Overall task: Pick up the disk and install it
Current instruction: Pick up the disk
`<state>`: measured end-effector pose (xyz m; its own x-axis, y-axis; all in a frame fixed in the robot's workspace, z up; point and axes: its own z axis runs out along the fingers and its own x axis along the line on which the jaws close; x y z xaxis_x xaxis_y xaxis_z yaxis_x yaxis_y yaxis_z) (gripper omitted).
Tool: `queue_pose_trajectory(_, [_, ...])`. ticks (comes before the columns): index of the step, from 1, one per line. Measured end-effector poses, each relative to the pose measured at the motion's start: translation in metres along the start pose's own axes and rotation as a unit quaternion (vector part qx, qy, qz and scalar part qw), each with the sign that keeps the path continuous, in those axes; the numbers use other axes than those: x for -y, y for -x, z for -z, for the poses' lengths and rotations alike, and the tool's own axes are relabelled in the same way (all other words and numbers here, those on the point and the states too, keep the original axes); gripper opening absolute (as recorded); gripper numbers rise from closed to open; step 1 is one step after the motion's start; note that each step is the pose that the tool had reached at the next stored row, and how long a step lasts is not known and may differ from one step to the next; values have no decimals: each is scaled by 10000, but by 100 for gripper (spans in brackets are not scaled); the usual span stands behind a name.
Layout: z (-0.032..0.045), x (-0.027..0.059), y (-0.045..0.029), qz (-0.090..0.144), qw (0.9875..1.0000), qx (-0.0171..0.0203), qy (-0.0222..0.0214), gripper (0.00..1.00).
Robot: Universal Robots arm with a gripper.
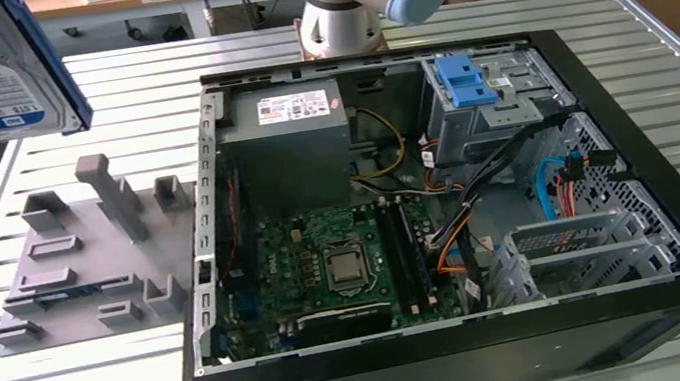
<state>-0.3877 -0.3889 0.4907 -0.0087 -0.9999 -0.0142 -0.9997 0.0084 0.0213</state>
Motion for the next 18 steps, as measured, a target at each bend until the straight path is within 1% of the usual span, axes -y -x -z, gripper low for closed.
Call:
queue_pose_trajectory(4, [1, 52, -9, 0, 10000, 0, 0, 36])
queue_pose_trajectory(10, [3, 174, -18, 0, 10000, 0, 5, 36])
queue_pose_trajectory(18, [7, 302, -26, 0, 10000, 0, 8, 36])
